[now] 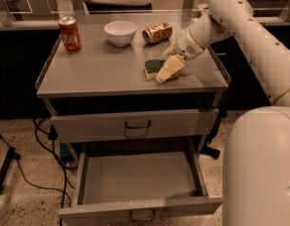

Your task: Place sponge into middle drawer

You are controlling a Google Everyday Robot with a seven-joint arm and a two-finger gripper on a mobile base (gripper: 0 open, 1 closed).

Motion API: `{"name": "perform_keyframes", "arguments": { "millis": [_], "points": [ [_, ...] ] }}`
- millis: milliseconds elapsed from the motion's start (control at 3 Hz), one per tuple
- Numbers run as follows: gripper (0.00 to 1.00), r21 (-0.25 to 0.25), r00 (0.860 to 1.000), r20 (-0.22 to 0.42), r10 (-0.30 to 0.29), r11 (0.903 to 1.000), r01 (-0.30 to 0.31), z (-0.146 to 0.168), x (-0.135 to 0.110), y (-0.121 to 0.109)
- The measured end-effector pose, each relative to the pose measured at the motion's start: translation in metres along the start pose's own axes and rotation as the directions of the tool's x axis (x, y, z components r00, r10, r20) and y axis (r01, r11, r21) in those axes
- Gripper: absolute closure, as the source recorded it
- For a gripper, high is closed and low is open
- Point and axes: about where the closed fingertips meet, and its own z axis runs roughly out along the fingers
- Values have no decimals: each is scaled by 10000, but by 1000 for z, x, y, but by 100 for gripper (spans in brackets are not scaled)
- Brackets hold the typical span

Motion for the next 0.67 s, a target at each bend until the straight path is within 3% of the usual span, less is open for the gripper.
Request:
{"name": "perform_keyframes", "arguments": {
  "millis": [667],
  "points": [
    [81,-1,10000,19,-19,10000,19,-1,0,1]
  ]
}}
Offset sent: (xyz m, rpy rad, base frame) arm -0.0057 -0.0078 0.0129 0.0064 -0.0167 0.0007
